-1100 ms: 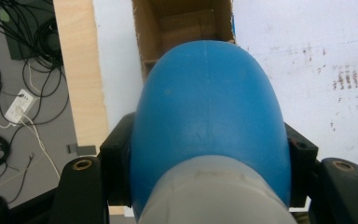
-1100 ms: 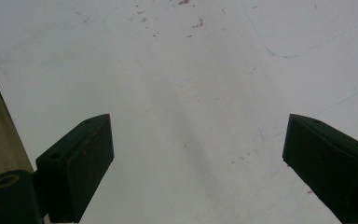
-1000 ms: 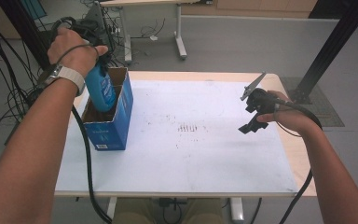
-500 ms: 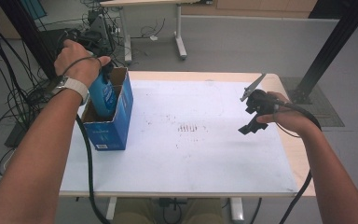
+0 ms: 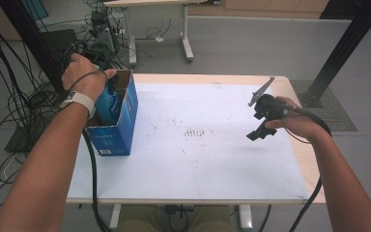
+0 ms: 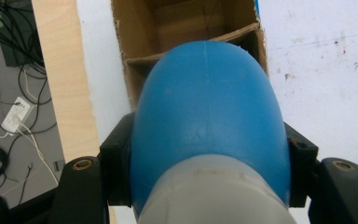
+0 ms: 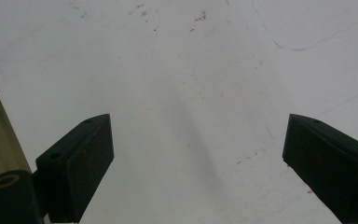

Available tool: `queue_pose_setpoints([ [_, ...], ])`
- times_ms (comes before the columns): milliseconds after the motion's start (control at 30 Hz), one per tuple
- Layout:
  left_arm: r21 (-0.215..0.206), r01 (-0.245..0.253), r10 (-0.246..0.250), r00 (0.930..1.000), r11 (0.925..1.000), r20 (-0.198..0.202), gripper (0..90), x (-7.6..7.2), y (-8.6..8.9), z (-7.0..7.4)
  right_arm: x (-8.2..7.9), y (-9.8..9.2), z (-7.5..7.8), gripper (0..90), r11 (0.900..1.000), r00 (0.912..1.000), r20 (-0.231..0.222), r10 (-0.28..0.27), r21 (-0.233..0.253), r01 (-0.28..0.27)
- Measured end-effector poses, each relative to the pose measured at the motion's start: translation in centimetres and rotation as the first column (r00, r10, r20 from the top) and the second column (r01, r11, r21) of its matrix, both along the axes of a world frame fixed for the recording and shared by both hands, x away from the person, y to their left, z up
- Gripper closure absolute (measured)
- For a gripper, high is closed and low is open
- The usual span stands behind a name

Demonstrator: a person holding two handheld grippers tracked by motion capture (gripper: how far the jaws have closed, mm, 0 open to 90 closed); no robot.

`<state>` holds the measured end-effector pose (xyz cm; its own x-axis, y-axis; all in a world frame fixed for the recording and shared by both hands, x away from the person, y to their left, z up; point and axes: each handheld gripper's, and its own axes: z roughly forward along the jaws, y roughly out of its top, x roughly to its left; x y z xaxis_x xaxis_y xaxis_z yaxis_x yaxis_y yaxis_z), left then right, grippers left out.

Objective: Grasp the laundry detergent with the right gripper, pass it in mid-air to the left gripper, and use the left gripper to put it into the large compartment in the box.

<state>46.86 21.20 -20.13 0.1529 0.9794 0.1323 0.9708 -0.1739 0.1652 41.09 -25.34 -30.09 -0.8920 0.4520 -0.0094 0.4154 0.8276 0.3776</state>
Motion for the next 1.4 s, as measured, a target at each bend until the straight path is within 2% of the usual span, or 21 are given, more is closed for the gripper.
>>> queue_pose_setpoints([
  [367,0.008,0.014,-0.014,0.9998,0.9999,-0.017,37.7,0.0,0.0,-2.6,0.1,-0.1,-0.5,8.6,1.000,1.0000,-0.007,-0.003,0.003,0.003],
  [767,0.007,0.028,-0.027,0.9989,0.9996,-0.039,37.7,0.1,0.2,-4.7,0.2,-0.1,-0.8,8.6,1.000,0.9999,-0.016,-0.003,0.002,0.003],
  [1400,0.018,0.038,-0.037,0.9972,0.9991,-0.066,37.6,0.0,0.5,-7.3,0.2,-0.2,-1.4,8.6,1.000,0.9996,-0.026,-0.007,0.004,0.008],
])
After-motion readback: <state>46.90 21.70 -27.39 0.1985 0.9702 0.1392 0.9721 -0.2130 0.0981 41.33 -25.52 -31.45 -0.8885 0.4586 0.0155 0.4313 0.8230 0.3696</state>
